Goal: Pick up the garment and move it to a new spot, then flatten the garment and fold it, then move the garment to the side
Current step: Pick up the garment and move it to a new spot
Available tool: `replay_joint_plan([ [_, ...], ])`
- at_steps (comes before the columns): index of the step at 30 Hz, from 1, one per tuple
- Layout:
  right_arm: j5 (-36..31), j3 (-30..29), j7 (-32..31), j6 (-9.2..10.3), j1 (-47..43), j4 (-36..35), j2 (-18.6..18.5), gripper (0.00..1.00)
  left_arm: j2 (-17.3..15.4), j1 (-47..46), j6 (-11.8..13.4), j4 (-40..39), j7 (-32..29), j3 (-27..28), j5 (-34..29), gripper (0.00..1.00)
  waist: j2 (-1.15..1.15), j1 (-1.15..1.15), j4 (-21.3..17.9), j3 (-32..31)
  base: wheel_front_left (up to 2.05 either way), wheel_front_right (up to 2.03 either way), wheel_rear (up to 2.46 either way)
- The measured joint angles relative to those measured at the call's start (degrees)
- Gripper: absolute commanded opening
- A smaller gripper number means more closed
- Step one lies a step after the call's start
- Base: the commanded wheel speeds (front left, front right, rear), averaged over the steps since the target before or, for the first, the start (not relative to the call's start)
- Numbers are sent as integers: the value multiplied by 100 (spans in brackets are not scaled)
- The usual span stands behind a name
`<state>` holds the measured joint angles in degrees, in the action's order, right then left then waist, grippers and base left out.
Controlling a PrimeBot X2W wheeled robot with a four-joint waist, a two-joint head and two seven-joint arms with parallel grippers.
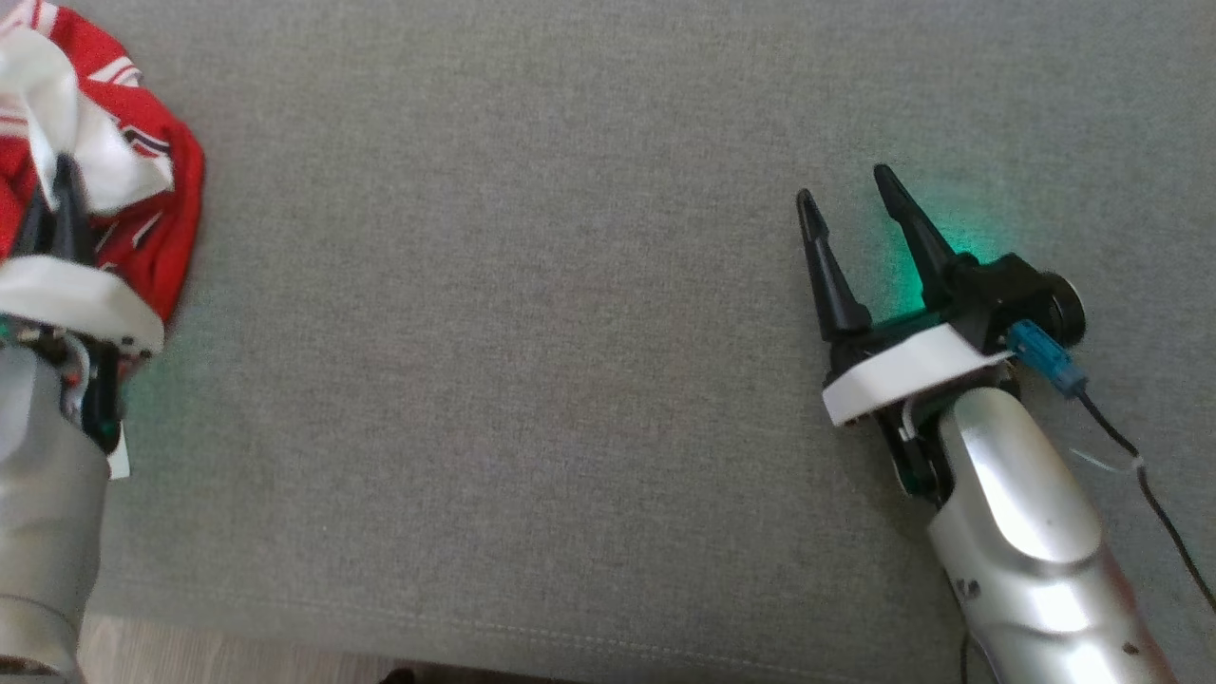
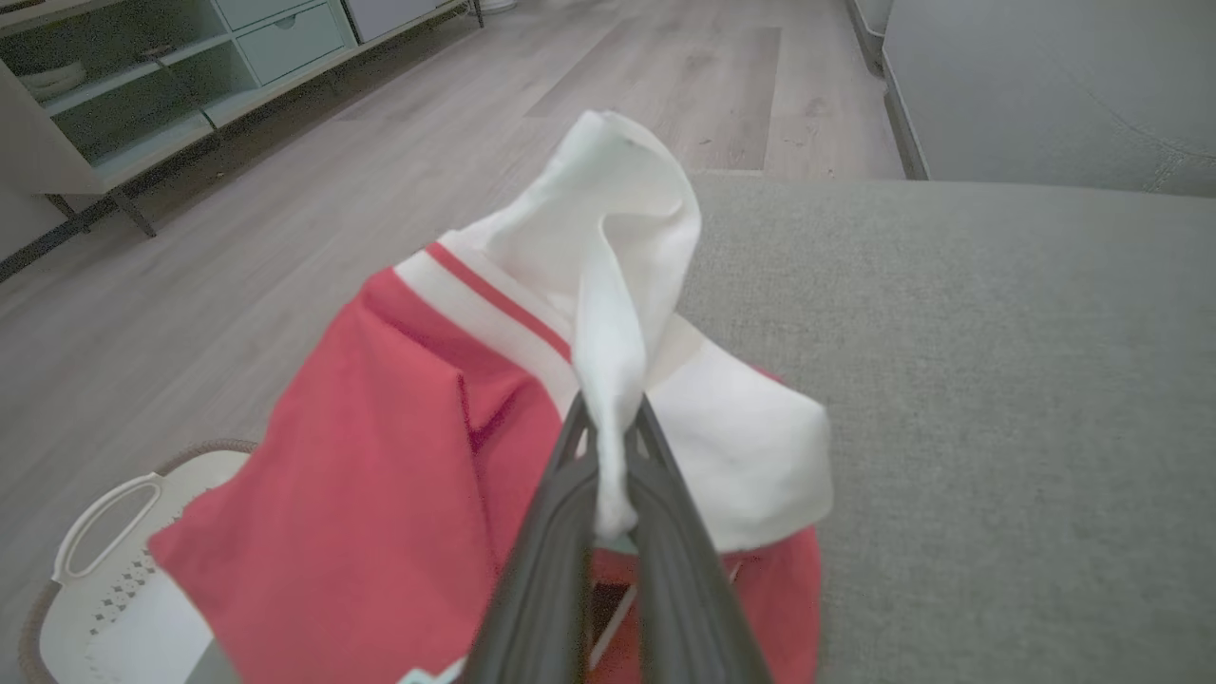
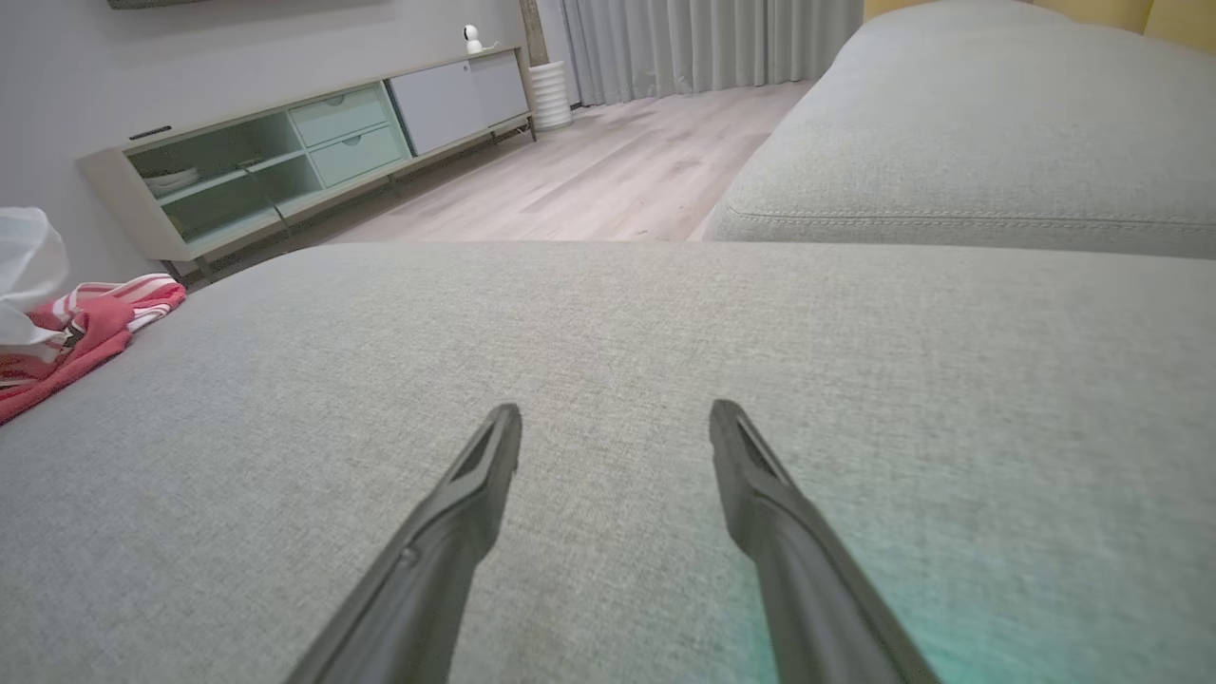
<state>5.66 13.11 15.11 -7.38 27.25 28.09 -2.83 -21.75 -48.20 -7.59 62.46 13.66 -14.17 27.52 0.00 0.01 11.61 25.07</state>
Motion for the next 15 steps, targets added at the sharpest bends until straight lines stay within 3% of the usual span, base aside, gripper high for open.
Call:
replay_joint_plan([
  [4,196,-65,-7,0,-220,38,-34,100,-78,-148,0,-463,62,-213,-190,0,0,0,-15,-229,0,0,0],
  [11,609,-76,-9,0,-499,98,-36,100,-88,-408,0,-2072,80,-664,-345,0,0,-1,-179,-782,0,0,0],
  [15,847,-31,-15,0,-615,78,-31,100,123,-410,1,-2896,105,-1206,47,0,0,-1,-483,-1070,0,0,0],
])
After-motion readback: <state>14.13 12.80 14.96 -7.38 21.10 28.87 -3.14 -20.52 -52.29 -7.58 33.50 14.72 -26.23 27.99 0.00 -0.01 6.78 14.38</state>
